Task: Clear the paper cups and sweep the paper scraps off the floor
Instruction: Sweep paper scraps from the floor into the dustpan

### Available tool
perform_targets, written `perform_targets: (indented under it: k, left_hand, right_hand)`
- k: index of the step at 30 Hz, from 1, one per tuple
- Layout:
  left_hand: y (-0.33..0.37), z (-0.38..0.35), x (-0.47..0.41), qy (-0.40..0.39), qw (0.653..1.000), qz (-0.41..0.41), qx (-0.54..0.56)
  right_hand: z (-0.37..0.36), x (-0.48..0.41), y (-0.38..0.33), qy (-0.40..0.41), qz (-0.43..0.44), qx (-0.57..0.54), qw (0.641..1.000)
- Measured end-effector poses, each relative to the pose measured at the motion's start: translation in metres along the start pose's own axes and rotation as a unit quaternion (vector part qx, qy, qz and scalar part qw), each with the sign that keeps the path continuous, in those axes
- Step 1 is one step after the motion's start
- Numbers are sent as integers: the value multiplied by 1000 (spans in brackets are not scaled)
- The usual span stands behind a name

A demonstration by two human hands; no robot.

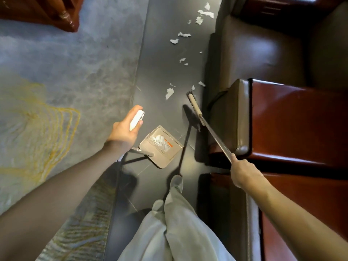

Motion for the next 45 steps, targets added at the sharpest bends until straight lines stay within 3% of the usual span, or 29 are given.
perform_targets:
  k: [4,8,14,21,33,39,45]
  left_hand:
    - [33,-27,-42,-14,1000,-7,-10]
    - [53,-36,-70,12,1000,3,-6]
    - [69,-44,-88,-20,999,10,-28]
    - [82,-22,-116,18,999,-26,22]
    - [81,20,-231,6,1000,-13,5]
    - [82,31,-315,10,999,-9,-38]
    - [92,37,-378,16,999,-24,-24]
  right_hand:
    - [-10,-24,15,-46,-7,-35,998]
    - [-10,-33,-2,-114,29,-94,989]
    - [17,-29,10,-178,70,-139,972]
    - [76,-43,26,-110,92,-133,981]
    - [216,-170,-26,12,7,-113,993]
    - [253,-254,-53,-5,-23,-131,991]
    - [251,-265,-97,-74,23,-143,987]
Point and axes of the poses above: each hand's wrist, its own x-axis away from the middle knuckle, its own z-axis out of the back of the hand, y = z × x, the point moved 7 cm from there along -x, towards the middle knuckle, and after that the axes turned 1 degree about y, right-handed, at the moved point
